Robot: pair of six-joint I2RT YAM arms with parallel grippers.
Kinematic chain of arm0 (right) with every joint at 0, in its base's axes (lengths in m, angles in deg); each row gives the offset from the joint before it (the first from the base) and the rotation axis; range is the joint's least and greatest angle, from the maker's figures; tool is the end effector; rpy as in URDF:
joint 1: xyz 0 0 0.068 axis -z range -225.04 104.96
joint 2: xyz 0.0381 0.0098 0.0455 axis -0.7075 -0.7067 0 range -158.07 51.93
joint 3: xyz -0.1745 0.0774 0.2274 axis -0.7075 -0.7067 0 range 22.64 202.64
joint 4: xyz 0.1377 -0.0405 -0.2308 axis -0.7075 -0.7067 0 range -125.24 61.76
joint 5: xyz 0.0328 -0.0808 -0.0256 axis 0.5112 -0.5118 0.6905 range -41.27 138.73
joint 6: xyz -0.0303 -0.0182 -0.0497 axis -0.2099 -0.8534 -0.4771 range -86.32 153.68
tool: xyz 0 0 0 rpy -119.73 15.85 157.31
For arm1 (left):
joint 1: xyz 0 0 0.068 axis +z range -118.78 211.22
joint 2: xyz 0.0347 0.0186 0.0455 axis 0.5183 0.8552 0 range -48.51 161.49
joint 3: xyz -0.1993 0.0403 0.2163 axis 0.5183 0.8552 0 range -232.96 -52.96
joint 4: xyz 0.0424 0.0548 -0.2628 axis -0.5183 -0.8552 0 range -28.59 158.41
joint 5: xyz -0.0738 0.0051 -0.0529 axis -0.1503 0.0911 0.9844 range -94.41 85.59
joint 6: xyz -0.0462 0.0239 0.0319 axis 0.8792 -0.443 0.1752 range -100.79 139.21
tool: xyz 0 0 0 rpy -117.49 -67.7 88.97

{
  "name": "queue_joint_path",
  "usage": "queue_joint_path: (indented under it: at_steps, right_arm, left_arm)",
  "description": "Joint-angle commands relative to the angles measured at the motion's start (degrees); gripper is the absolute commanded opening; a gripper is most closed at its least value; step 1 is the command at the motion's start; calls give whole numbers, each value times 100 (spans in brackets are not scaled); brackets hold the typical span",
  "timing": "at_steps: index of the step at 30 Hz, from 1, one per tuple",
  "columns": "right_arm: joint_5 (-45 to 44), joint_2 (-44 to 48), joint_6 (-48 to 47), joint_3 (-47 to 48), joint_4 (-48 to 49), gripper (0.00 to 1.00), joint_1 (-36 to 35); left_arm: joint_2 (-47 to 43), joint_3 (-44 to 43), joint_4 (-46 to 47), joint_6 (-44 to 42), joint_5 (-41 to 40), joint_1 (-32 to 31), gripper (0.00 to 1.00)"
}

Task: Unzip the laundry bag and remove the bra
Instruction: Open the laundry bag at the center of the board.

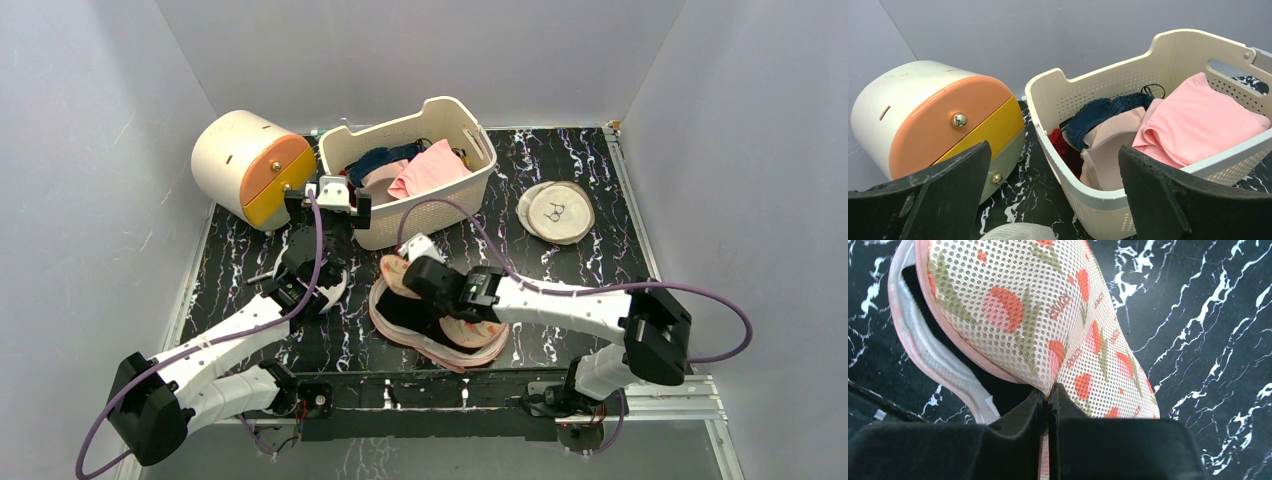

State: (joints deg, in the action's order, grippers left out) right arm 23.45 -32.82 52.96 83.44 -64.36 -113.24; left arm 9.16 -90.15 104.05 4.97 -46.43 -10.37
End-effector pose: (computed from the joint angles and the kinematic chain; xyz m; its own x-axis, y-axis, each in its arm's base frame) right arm 0.1329 0.2800 0.2522 -0.5549 -0.5834 -0.5931 -0.6115 0.7694 -0.1846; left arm 0.1927 -0.1302 0.3523 0.1920 0.0738 -0.9786 -0.0385 0.9970 0.0676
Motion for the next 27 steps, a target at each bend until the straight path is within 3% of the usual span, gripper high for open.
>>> queue_joint_path:
  at_steps: [1, 15, 27]
  right_arm:
    - [893, 485, 338, -175, 484, 0, 840]
    - [4477, 1354, 855, -1169, 1183, 0, 3959]
    - [5960, 1367, 982, -1836, 1512, 0, 5881]
  left_arm:
    - [-27, -261, 70, 107, 44, 48, 98]
    - [7, -337, -124, 278, 175, 44, 98]
    - [24, -409, -291, 424, 243, 38, 98]
